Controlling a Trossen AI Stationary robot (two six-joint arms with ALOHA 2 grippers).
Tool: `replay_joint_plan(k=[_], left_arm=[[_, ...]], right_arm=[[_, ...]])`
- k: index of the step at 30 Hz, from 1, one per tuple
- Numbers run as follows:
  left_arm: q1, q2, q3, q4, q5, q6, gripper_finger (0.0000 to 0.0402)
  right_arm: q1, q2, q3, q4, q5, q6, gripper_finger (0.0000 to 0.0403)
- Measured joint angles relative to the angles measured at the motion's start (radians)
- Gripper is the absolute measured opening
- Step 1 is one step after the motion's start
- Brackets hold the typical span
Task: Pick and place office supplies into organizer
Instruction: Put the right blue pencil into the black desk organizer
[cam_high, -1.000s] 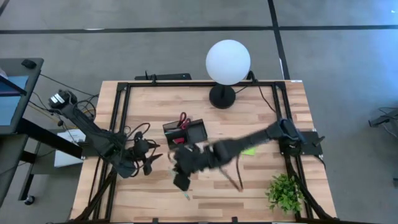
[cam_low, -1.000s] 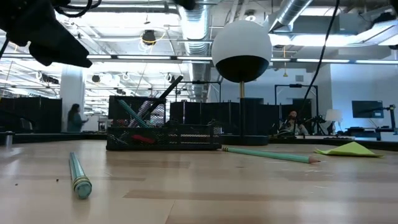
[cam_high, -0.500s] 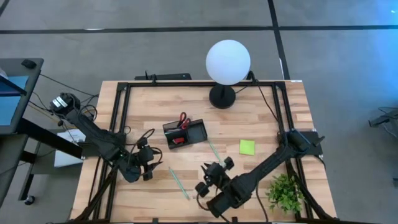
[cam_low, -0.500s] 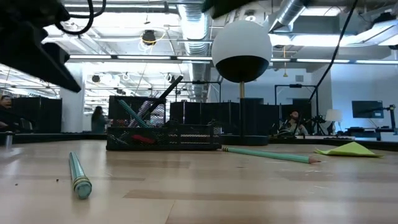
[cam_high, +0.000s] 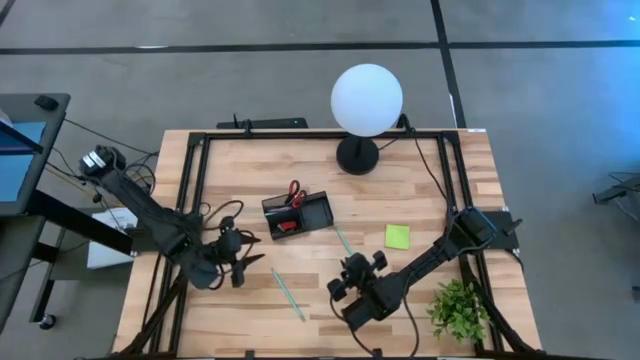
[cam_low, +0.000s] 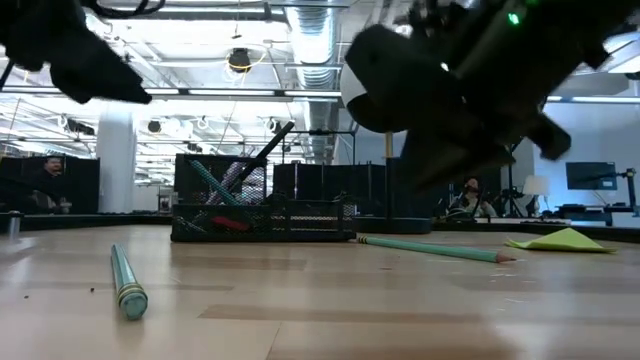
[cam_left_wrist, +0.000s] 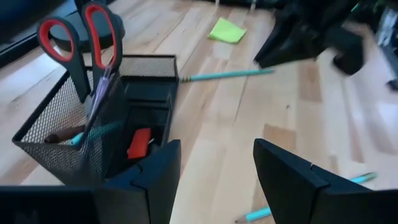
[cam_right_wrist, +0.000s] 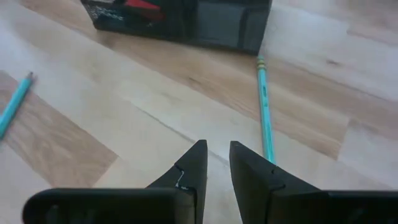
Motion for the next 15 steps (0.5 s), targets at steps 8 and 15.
replay_joint_plan(k=[8,15], left_arm=[[-0.017,-0.113,0.0,0.005,-0.002,0.03,0.0199],[-0.036,-0.157,0.0,0.048,-0.002,0.107,0.0199]], right_arm=[[0.001,0.0,-0.1,0.13,0.001,0.006,0.0063],[0.064,-0.009,-0.129,0.162,0.008,0.05,0.0063]])
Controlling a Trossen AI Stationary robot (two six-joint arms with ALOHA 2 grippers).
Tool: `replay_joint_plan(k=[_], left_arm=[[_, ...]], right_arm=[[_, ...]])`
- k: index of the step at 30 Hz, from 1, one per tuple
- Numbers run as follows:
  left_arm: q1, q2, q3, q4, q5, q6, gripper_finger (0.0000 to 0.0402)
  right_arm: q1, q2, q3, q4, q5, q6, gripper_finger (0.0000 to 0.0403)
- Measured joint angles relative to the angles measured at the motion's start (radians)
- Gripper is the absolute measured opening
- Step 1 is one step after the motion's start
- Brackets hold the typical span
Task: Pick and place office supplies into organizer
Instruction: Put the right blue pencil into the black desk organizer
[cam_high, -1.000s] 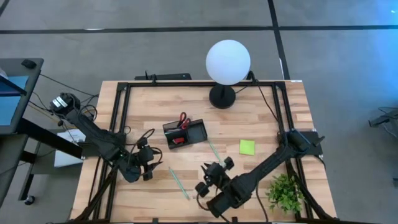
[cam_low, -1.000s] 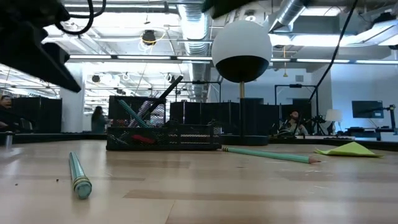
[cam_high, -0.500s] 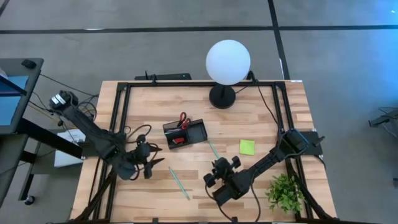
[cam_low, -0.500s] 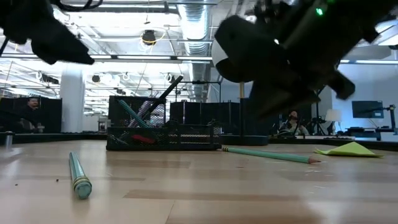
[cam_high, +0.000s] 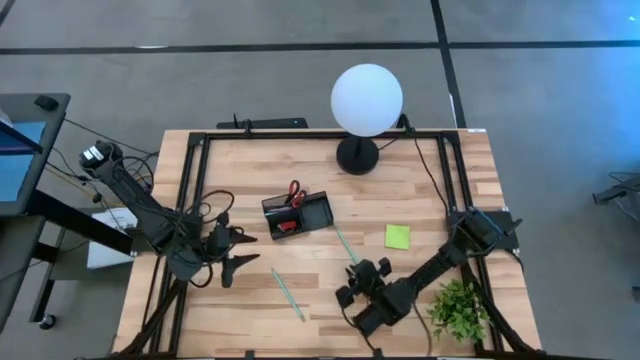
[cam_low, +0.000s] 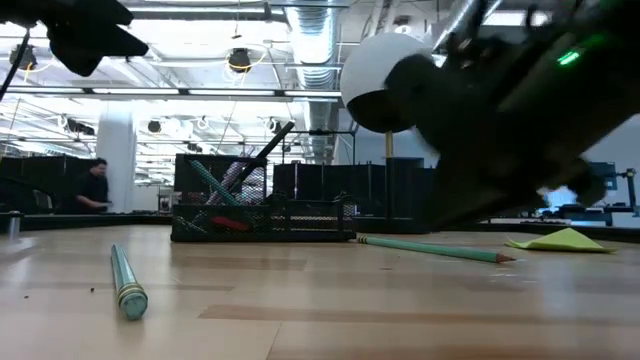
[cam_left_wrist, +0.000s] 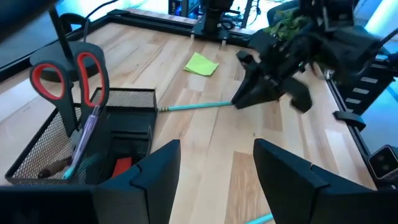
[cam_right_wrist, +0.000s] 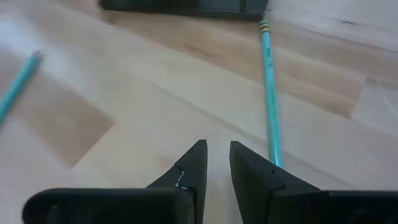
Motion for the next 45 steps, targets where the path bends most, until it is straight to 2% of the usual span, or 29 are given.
replay_joint_plan(k=[5,9,19,29,37,45], left_arm=[[0.0,0.0,0.0,0.015,0.0,0.033,0.0199],[0.0,0.0,0.0,0.041,-0.011,0.068,0.0199],[0.0,0.0,0.0,0.073,0.006,0.096,0.0199],[0.0,0.001,0.0,0.074,0.013,0.097,0.0199],[0.0,0.001,0.0,0.066,0.022,0.101,0.0199],[-0.001,0.006,0.0,0.055,0.054,0.094,0.0199]], right_arm=[[0.098,-0.075,0.0,-0.029,0.082,0.0,0.0063],[0.156,-0.071,0.001,-0.039,0.174,-0.008,0.0063],[0.125,0.097,0.0,-0.028,0.188,0.007,0.0062],[0.117,0.082,0.0,-0.224,0.202,0.043,0.0062],[0.094,0.164,0.003,-0.168,0.167,0.1,0.0063],[0.111,0.242,0.002,-0.138,0.23,0.17,0.0062]])
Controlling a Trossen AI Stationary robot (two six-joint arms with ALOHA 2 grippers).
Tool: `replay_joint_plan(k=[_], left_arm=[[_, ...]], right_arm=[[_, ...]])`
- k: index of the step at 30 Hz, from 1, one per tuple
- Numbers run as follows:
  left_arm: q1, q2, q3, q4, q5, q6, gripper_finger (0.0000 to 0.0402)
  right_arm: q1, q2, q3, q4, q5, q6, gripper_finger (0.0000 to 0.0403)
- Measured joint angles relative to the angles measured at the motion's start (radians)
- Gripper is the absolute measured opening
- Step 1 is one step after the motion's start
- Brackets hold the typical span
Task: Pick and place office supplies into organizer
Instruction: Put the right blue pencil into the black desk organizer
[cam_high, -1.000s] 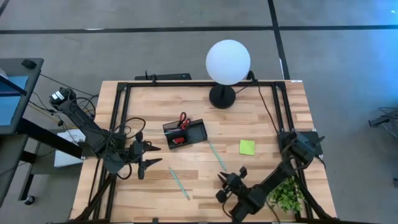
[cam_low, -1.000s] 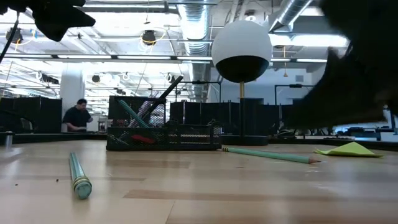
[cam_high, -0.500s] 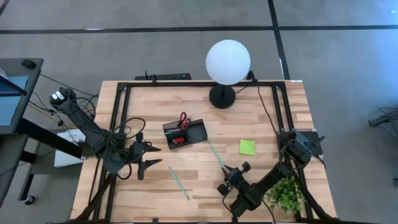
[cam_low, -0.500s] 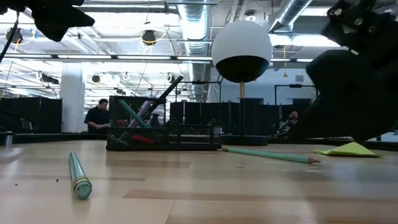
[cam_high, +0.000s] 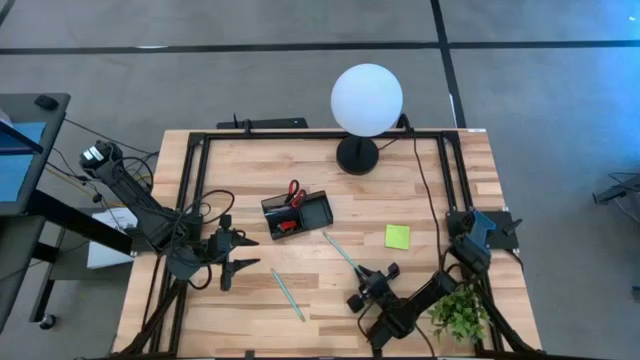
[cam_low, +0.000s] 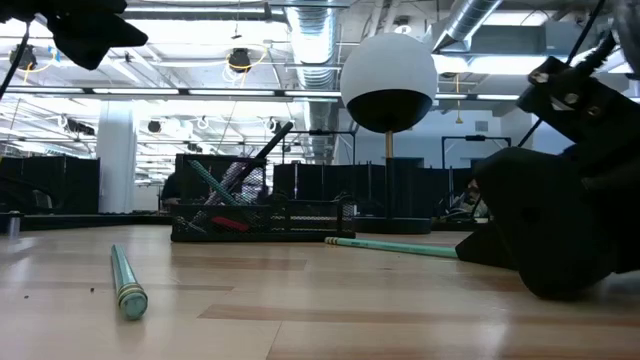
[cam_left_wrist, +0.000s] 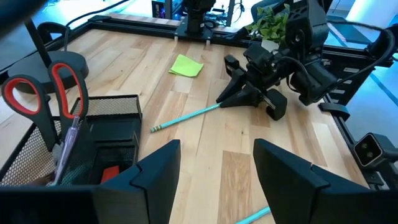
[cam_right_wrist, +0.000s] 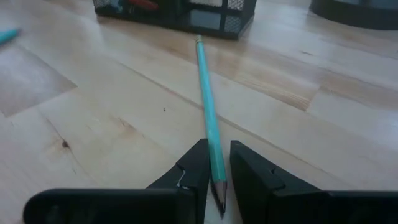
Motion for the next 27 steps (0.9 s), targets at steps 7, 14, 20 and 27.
replay_joint_plan(k=[7,14,20,27], left_arm=[[0.0,0.0,0.0,0.0,0.002,0.007,0.0199],[0.0,0.0,0.0,0.001,0.001,0.0,0.0199],[0.0,0.0,0.0,0.001,0.001,-0.005,0.0199],[0.0,0.0,0.0,0.002,0.027,-0.019,0.0199]], right_arm=[[0.035,0.002,-0.002,0.048,0.002,-0.021,0.0063],[0.017,-0.013,0.0,0.029,-0.023,-0.067,0.0063],[-0.027,-0.018,-0.005,0.032,-0.029,-0.089,0.0062],[-0.022,-0.025,-0.12,0.281,0.079,-0.14,0.0035]])
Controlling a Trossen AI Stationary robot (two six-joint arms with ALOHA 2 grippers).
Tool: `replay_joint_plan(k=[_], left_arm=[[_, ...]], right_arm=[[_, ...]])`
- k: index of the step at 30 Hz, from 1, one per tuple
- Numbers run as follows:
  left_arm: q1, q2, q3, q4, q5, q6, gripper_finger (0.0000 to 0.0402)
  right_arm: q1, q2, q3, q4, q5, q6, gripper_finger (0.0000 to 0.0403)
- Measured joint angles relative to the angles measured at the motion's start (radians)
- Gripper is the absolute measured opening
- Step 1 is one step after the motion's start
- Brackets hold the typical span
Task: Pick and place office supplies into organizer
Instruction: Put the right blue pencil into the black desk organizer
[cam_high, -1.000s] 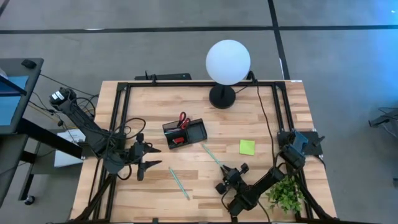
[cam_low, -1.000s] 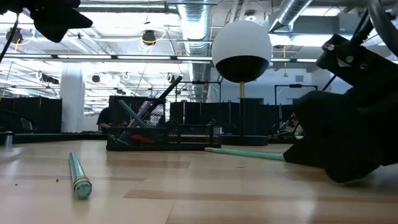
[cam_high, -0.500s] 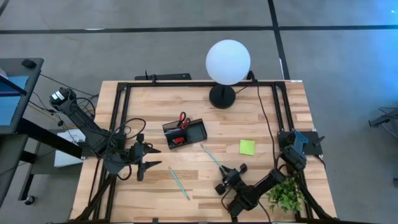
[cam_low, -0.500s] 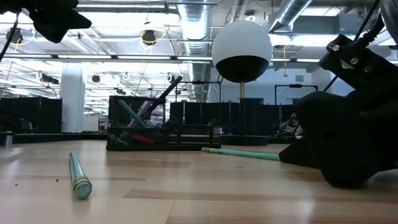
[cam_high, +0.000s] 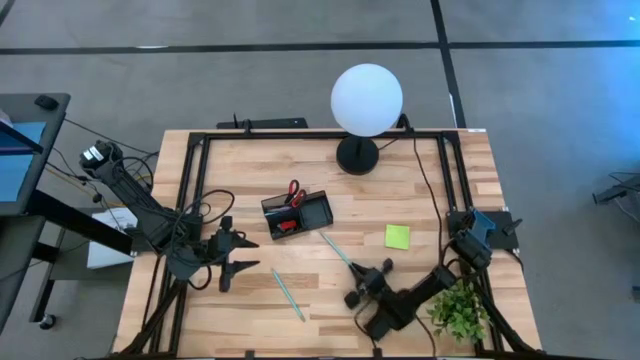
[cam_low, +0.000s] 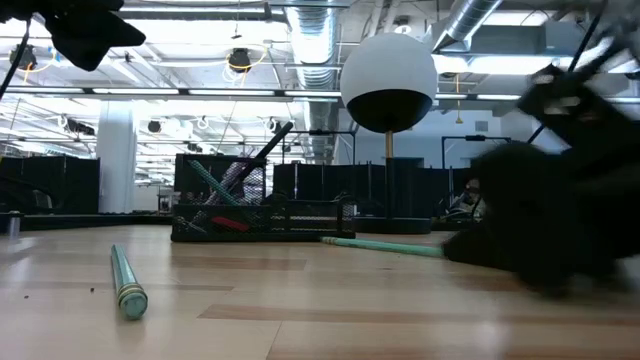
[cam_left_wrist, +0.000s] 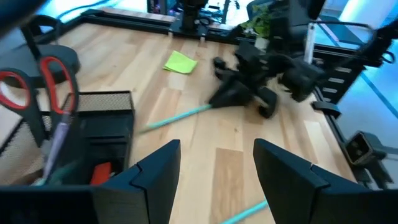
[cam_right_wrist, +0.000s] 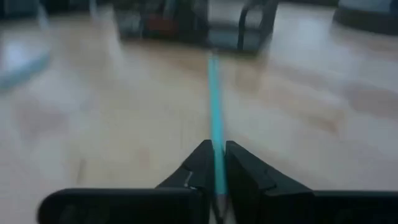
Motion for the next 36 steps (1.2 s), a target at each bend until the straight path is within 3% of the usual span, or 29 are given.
replay_joint_plan(k=[3,16,25,31,36], left_arm=[[0.0,0.0,0.0,0.002,0.023,0.0,0.0199],[0.0,0.0,0.0,0.007,0.026,-0.003,0.0199],[0.0,0.0,0.0,0.007,0.027,-0.003,0.0199],[0.0,0.0,0.0,0.011,0.054,0.007,0.0199],[0.0,0.0,0.0,0.005,0.055,0.009,0.0199]], right_arm=[[0.0,0.0,-0.026,0.071,0.034,-0.015,0.0012],[-0.074,-0.004,0.077,0.044,-0.026,-0.129,0.0011],[-0.091,-0.132,0.126,-0.026,-0.183,-0.202,0.0003],[-0.123,-0.243,0.207,-0.034,-0.263,-0.37,0.0003],[-0.146,-0.289,0.261,-0.026,-0.241,-0.61,0.0002]])
